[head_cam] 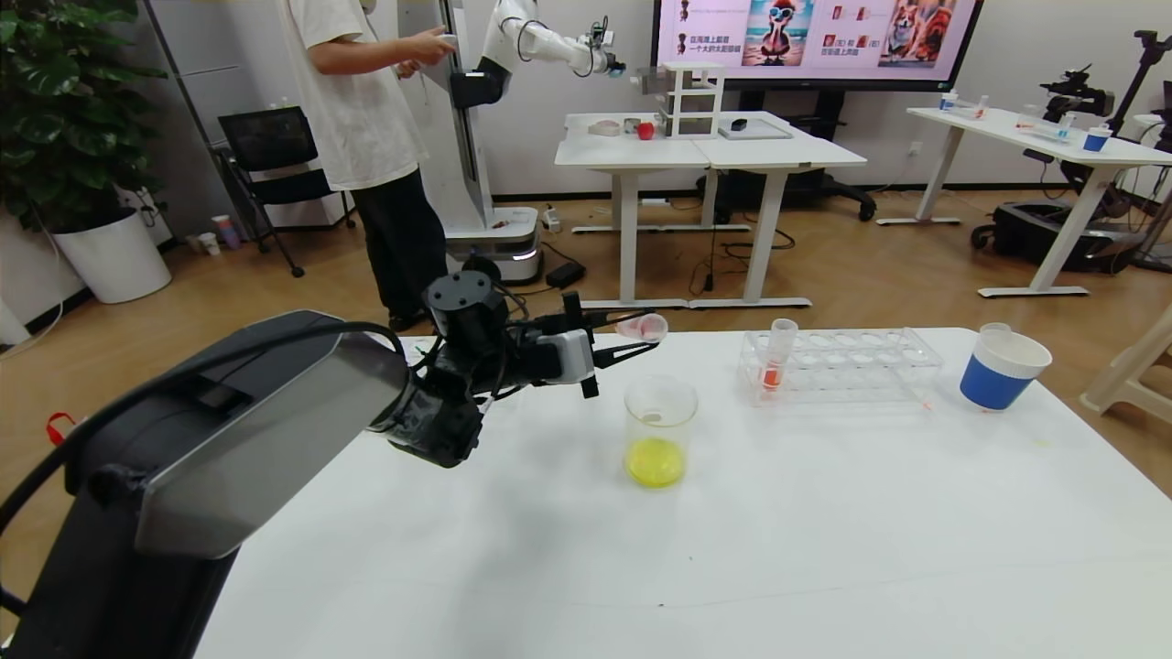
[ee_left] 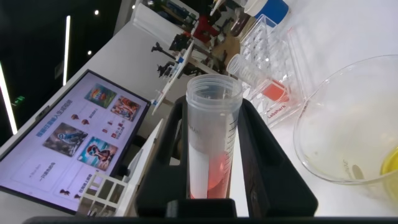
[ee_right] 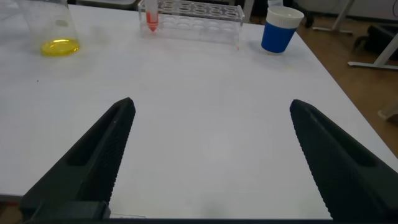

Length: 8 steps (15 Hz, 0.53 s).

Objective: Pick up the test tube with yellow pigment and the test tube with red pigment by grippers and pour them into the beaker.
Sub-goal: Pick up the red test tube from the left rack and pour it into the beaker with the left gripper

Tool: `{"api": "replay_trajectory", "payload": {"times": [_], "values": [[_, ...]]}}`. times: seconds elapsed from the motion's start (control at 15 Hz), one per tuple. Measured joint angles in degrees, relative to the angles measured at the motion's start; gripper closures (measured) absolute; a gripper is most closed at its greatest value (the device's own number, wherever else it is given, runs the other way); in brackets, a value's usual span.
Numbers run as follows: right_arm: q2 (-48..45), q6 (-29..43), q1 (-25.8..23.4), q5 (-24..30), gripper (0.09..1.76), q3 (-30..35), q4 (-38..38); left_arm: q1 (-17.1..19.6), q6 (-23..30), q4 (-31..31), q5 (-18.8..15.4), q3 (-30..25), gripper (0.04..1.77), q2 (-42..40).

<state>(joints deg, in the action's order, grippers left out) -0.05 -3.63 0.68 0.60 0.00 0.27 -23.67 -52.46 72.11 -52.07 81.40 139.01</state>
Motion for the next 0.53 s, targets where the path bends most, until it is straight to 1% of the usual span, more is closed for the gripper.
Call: {"api": "replay_trajectory", "payload": {"times": [0.4,0.53], "values": [[0.0,0.0,0.0,0.0,0.11,0.0,0.0,-0.3,-7.3,0.2,0.4,0.6,1.32,0.6],[0.0,0.0,0.0,0.0,0.11,0.0,0.0,-0.3,-10.3,0.3,1.2,0.6,1.32,0.8]]}}
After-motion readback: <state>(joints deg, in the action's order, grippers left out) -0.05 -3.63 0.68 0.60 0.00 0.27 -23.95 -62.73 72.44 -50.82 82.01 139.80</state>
